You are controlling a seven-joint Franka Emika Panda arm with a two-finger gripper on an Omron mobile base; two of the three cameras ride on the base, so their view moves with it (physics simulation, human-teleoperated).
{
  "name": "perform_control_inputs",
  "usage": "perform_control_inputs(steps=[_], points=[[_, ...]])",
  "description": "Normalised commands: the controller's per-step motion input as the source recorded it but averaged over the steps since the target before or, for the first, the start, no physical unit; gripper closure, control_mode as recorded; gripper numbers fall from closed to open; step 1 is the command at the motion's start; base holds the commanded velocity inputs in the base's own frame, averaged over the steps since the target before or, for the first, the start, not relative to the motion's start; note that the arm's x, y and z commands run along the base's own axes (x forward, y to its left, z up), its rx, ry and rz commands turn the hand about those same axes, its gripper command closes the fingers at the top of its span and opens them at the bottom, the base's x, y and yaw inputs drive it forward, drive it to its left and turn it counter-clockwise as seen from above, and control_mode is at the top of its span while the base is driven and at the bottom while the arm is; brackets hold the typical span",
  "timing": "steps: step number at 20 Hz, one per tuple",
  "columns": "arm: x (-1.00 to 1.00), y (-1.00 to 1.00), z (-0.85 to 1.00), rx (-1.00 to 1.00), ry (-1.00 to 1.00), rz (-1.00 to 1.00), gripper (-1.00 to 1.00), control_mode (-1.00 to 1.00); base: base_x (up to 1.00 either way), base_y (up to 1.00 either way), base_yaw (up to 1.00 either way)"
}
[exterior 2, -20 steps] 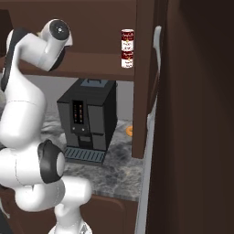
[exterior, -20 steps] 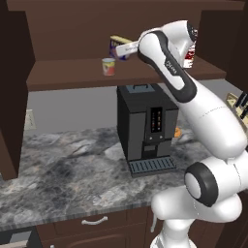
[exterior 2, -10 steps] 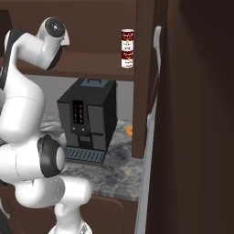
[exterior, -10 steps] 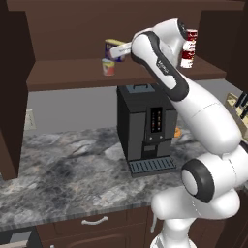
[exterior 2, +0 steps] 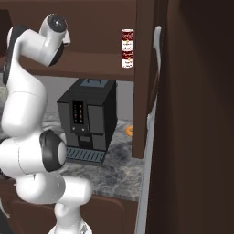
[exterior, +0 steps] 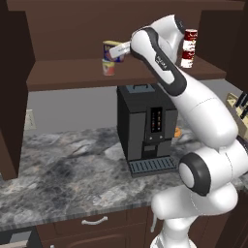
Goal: Stack two cans on top of the other two cans in the cabinet.
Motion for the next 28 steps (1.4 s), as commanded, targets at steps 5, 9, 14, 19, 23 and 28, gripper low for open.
perform_control_inputs(steps=[5,9,14,19,23,28], points=[[0.04,0.00,0.00,-0.01,0.01,0.05,1.00,-1.00,0.00,0.00,0.00],[0.00,0.00,-0.06,-0.01,0.00,0.04,1.00,-1.00,0.00,0.00,0.00],[0.00,0.00,-0.06,0.00,0.00,0.02,1.00,-1.00,0.00,0.00,0.00],[0.00,0.03,0.01,0.00,0.00,0.01,1.00,-1.00,0.00,0.00,0.00],[0.09,0.01,0.09,0.00,0.00,0.00,1.00,-1.00,0.00,0.00,0.00],[0.13,0.00,0.01,-0.01,0.00,0.00,1.00,-1.00,0.00,0.00,0.00]])
